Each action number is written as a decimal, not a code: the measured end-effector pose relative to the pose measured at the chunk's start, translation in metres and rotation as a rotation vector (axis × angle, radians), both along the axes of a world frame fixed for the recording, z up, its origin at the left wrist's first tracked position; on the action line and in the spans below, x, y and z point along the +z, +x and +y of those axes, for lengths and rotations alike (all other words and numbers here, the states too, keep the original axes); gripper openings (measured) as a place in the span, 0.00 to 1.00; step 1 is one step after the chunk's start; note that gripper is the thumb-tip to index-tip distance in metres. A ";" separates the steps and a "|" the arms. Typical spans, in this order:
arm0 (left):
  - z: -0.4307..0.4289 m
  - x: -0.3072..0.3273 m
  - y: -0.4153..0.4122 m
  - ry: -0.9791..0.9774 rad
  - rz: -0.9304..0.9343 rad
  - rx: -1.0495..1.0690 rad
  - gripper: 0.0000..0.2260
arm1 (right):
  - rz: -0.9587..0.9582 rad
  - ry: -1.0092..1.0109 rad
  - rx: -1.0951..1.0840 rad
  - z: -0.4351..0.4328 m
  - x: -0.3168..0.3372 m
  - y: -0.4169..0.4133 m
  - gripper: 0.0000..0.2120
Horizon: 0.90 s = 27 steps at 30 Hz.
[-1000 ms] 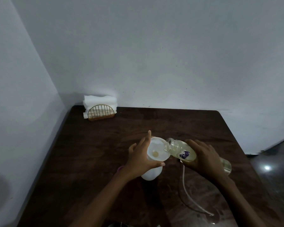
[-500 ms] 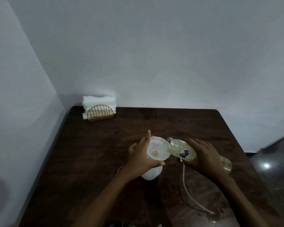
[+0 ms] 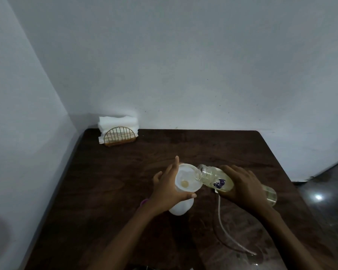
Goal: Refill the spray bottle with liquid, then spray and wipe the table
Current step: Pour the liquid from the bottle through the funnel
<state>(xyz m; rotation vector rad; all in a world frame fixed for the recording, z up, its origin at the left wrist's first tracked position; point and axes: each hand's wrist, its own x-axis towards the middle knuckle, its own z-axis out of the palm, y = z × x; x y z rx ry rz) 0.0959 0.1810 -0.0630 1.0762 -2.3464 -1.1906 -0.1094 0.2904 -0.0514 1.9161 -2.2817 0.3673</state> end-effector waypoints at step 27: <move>0.003 0.007 0.002 0.022 -0.013 -0.002 0.50 | 0.016 -0.013 0.002 0.001 0.003 0.001 0.32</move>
